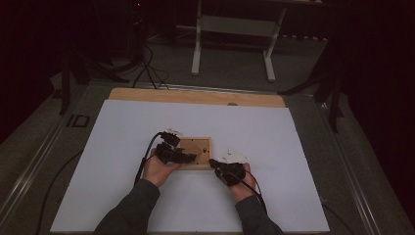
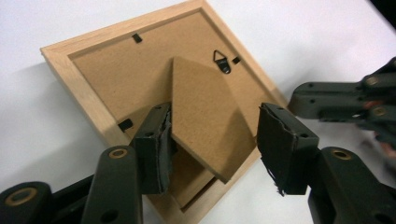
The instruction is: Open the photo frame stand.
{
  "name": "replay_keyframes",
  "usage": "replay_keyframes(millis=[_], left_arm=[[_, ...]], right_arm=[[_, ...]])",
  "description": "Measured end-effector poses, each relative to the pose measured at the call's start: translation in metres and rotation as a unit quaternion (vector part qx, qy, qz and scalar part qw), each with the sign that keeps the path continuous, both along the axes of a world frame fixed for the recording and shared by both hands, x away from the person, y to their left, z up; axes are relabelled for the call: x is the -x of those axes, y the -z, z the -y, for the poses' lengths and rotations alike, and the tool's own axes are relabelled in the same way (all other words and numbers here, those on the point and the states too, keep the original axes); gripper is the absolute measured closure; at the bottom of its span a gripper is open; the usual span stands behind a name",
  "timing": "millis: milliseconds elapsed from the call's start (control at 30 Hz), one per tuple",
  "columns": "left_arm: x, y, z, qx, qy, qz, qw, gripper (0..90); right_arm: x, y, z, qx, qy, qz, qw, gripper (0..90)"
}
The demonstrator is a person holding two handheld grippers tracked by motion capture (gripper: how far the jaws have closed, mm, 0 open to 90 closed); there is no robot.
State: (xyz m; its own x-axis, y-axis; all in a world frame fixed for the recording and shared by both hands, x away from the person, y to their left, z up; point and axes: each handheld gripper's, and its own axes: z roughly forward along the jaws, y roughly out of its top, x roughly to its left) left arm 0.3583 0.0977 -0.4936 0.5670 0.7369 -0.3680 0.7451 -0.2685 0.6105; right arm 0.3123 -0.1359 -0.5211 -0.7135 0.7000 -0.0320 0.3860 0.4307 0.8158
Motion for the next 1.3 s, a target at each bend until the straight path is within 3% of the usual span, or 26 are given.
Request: replay_keyframes(millis=[133,267,367,767,1233,1300], left_arm=[[-0.001,0.001,0.001,-0.006,-0.005,-0.005,1.0,47.6],[-0.003,0.001,-0.001,0.005,-0.013,-0.012,0.9998,52.0],[-0.003,0.001,0.0,-0.003,-0.009,-0.013,0.9999,52.5],[0.001,0.0,0.003,-0.025,-0.006,0.005,0.9997,53.1],[0.013,-0.004,0.008,-0.044,-0.002,0.055,0.9975,53.2],[0.018,-0.003,0.009,-0.047,-0.004,0.07,0.9964,53.2]], right_arm=[[0.0,0.0,0.0,0.0,0.0,0.0,1.0,89.1],[0.0,0.0,0.0,-0.001,0.001,-0.001,1.0,88.9],[0.0,0.0,0.0,-0.001,0.001,-0.001,1.0,88.7],[-0.001,-0.002,0.002,0.0,0.0,-0.004,1.0,81.9],[-0.003,-0.015,0.007,-0.014,-0.007,-0.008,0.9998,69.0],[-0.003,-0.016,0.009,-0.018,-0.006,-0.009,0.9998,65.9]])
